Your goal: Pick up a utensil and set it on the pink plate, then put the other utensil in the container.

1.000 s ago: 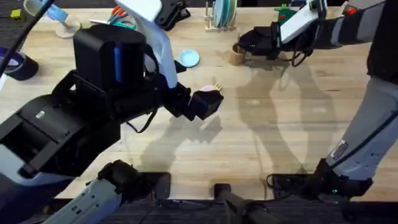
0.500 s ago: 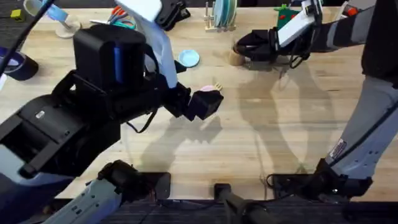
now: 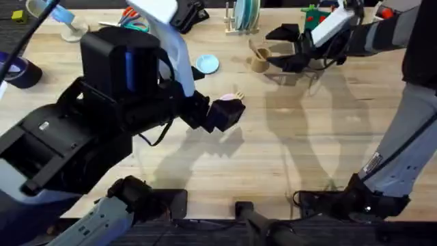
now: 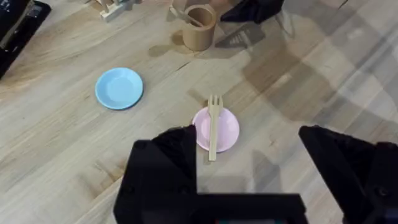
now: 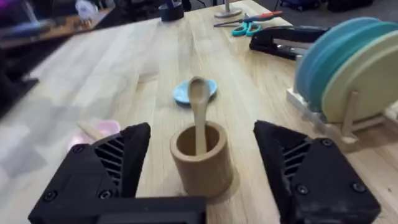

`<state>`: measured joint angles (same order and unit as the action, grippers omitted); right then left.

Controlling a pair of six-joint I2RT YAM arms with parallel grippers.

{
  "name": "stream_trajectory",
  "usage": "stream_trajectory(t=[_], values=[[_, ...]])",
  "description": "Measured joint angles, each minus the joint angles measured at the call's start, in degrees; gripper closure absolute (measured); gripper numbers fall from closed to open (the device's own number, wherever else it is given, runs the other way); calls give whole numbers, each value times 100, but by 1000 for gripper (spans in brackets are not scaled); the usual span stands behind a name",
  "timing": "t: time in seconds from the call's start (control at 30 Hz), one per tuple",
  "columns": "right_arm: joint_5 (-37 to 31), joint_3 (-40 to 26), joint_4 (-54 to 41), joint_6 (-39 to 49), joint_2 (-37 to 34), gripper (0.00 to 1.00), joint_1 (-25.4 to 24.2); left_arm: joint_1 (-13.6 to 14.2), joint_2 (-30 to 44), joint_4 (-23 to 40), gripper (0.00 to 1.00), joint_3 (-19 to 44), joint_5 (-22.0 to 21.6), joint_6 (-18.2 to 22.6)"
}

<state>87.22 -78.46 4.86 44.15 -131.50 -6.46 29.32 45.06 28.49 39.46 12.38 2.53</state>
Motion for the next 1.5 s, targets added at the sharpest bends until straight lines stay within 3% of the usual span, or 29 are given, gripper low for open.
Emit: stream_trajectory(t=[0.43, 0.63, 0.83, 0.93, 1.03, 1.23, 1.5], values=[[0, -760, -8, -3148, 4, 7, -74, 0, -1, 0, 5, 0, 0, 2], [-224, -778, -43, -3672, 321, 8, -52, 0, 0, 0, 5, 0, 0, 0], [-551, -783, -424, -3801, 1199, 7, -21, 0, 0, 0, 5, 0, -2, 1], [-788, -808, -1127, -3679, 1651, 8, -13, 0, 0, 0, 5, 0, 0, 2], [-1269, -815, -2409, -3184, 2062, 8, -6, 0, 0, 0, 5, 0, 0, 0], [-3089, -815, -5094, -1765, 2958, 8, 130, 0, 0, 0, 5, 0, 0, 0], [-4869, -817, -7338, -1022, 3857, 8, 280, 0, 0, 0, 5, 0, 0, 2]])
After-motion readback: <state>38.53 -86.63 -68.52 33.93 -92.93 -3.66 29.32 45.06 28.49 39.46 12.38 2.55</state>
